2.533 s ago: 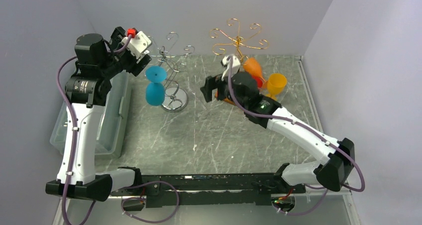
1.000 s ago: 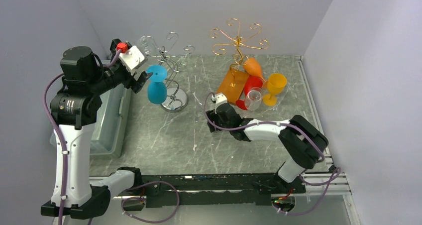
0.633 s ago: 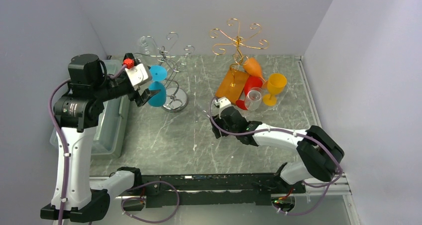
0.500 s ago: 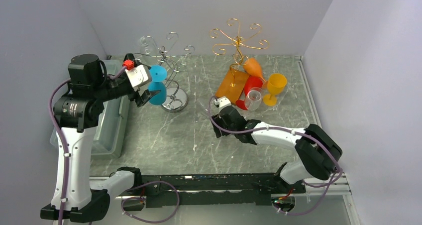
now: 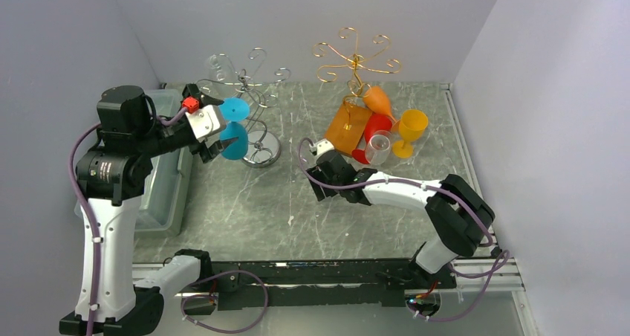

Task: Place the wine glass upside down on the wine glass rack
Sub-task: Move the wine glass to the center of the board, then pick up the wine glass at the center of the board.

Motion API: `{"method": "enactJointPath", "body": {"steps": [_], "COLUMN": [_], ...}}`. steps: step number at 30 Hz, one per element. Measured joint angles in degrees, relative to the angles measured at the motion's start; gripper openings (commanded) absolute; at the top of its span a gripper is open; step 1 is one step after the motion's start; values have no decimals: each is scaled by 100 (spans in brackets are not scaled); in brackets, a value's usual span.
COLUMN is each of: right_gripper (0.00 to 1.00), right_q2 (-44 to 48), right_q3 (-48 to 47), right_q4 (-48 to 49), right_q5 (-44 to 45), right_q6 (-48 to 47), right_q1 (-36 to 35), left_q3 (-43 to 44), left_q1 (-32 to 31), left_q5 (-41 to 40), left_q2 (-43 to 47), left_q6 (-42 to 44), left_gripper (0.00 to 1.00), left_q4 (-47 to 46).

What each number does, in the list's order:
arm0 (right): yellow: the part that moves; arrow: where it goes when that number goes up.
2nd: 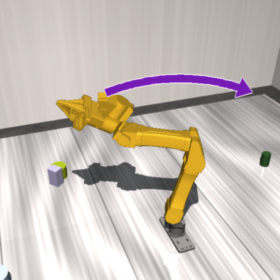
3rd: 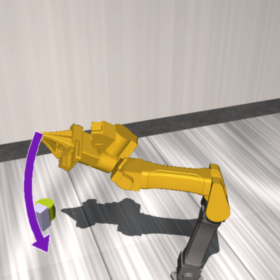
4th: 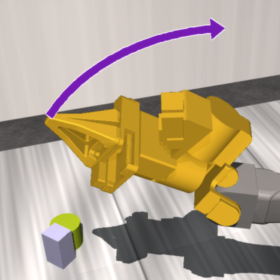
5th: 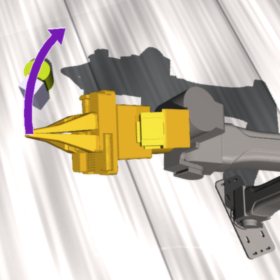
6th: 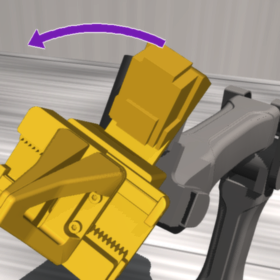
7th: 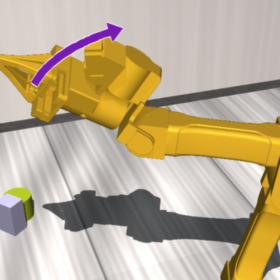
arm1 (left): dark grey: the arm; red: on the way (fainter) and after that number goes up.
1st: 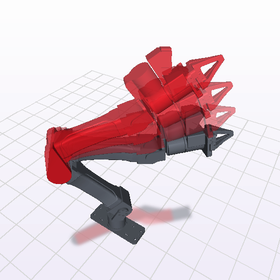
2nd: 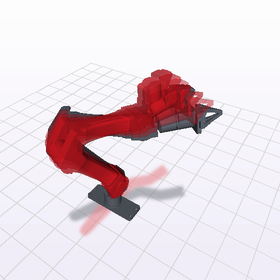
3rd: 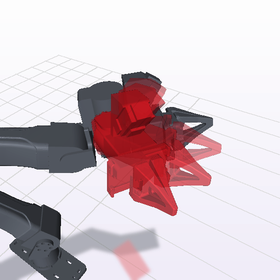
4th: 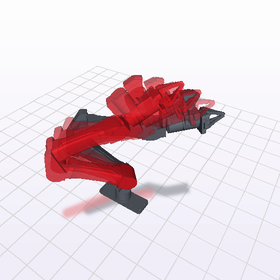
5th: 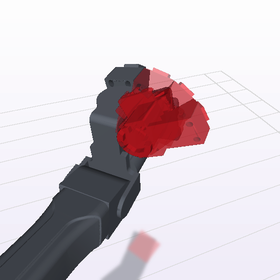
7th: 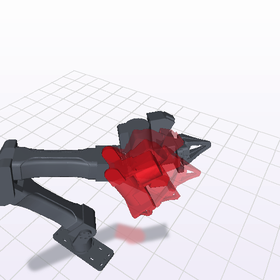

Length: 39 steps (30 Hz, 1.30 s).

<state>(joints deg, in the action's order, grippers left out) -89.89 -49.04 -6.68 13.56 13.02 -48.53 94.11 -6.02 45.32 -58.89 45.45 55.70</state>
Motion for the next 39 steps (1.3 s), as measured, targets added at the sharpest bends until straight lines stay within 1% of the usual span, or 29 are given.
{"method": "enactJointPath", "body": {"steps": [3, 5, 7, 8, 10, 13, 16, 19, 23, 26, 31, 39], "right_gripper": [80, 85, 95, 98, 100, 97, 87, 81, 78, 76, 74, 67], "right_q2": [-7, -11, -15, -17, -17, 13, 280, 769, 1158, 1056, 542, 131], "right_q3": [0, 0, 0, 0, 0, 0, 2, 24, 83, 90, 90, 79], "right_q4": [-33, -39, -42, -46, -72, -205, -525, -699, -675, -675, -682, -651], "right_q5": [37, 98, 149, 186, 310, 575, 890, 1117, 1178, 1139, 1025, 1058], "right_q6": [9, 39, 101, 151, 278, 623, 1137, 1775, 2524, 2885, 3467, 3803], "right_q1": [2, 7, 7, 7, 7, 4, -46, -149, -343, -413, -417, -417], "left_q3": [-2, -2, -2, -2, -2, -2, -4, -17, -26, -26, -28, -111], "left_q1": [0, 0, 0, 0, 0, 0, 0, 0, 0, 0, 0, 0], "left_q5": [0, 0, 2, 2, 4, 4, 4, 7, 7, 7, 4, -4], "left_q2": [17, 20, 20, 20, 20, 20, 20, 20, 17, 17, 20, 70], "left_q6": [46, 63, 83, 90, 101, 129, 149, 173, 188, 188, 192, 295], "left_gripper": [86, 87, 87, 87, 87, 87, 87, 87, 87, 87, 87, 87], "left_q4": [26, 35, 37, 35, 37, 37, 39, 39, 42, 42, 42, 66]}}
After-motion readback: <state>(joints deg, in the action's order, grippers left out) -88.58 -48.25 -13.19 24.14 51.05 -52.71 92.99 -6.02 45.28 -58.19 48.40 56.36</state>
